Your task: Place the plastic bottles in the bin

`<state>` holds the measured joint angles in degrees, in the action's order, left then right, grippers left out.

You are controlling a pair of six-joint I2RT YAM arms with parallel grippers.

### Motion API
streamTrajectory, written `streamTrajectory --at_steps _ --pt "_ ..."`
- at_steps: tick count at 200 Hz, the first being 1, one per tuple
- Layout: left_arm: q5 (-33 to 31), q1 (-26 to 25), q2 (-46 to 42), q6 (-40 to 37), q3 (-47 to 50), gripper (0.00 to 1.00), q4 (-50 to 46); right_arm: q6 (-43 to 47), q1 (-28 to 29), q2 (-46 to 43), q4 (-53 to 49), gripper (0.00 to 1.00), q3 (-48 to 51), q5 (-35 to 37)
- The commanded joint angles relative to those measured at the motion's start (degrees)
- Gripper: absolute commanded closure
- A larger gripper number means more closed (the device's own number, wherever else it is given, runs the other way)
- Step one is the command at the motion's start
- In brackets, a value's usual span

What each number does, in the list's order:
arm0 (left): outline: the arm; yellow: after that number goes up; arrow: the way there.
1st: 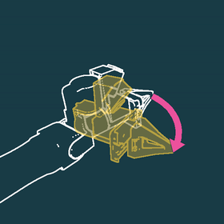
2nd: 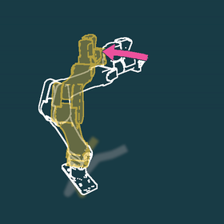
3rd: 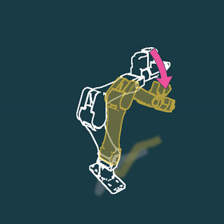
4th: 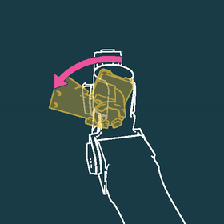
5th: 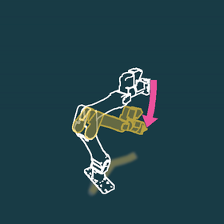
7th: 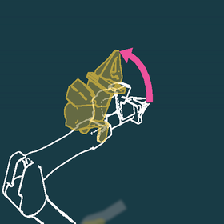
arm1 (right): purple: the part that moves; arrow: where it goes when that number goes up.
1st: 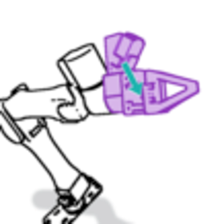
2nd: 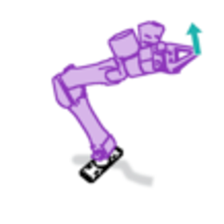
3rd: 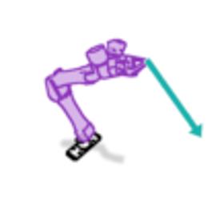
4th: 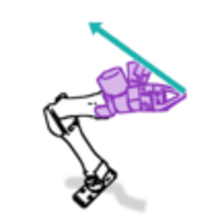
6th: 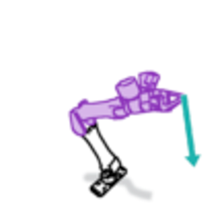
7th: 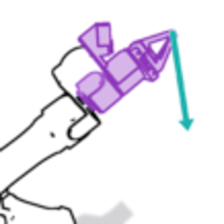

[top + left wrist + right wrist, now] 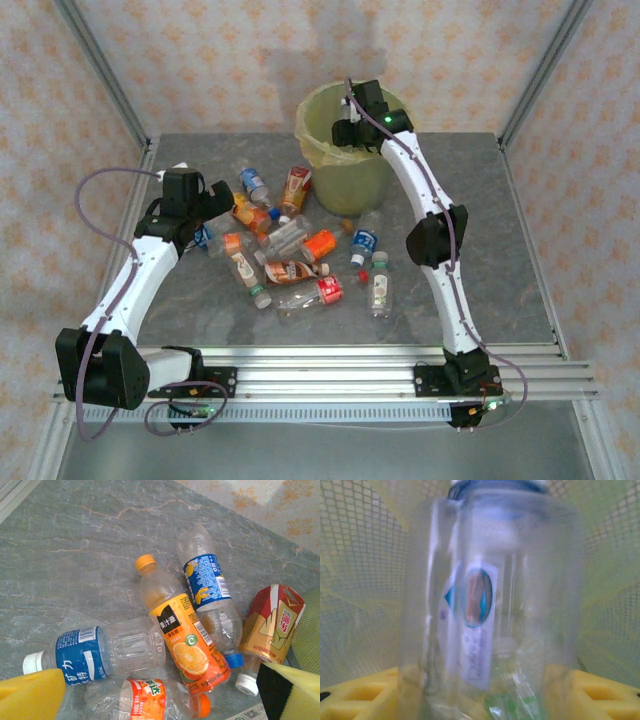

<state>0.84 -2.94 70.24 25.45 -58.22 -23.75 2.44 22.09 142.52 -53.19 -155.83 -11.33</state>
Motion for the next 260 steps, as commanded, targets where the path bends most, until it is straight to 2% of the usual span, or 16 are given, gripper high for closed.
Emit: streamTrajectory --at_steps 1,25,70,117,136,197,230,242,260 --pt "-1.7 0.2 -1.2 -1.3 -1.2 0.0 -1.7 0.4 0.1 0.7 -0.9 0.32 -1.2 1.7" --pt "-1.9 0.2 -1.3 -1.4 -1.4 0.0 -2.0 0.2 0.0 0.4 -1.1 0.28 -2.3 1.8" --pt "-2.0 0.2 -1.8 -1.4 -1.4 0.0 -2.0 -0.1 0.1 -2.4 0.0 0.15 -2.9 3.2" --pt "-2.1 0.2 -2.4 -1.5 -1.6 0.0 -2.3 0.0 0.7 -7.3 0.5 0.06 -3.9 5.6" --pt "-2.2 0.2 -3.0 -1.4 -1.5 0.0 -2.3 0.1 1.2 -9.9 0.2 0.0 -3.9 7.3" --pt "-2.6 0.2 -4.7 -1.4 -1.3 0.0 -2.5 -2.2 2.6 -18.3 -6.7 0.01 -2.0 15.8" --pt "-2.5 0.2 -5.4 -1.2 -1.2 0.0 -2.6 -6.3 3.1 -25.4 -11.3 0.01 5.3 19.7" --pt "-2.5 0.2 -5.7 -1.1 -1.0 0.0 -2.5 -7.1 3.7 -30.0 -9.8 0.01 12.1 21.0" --pt "-2.7 0.2 -6.1 -1.0 -0.8 0.0 -2.3 -8.2 4.5 -39.3 -3.4 0.01 27.6 22.0"
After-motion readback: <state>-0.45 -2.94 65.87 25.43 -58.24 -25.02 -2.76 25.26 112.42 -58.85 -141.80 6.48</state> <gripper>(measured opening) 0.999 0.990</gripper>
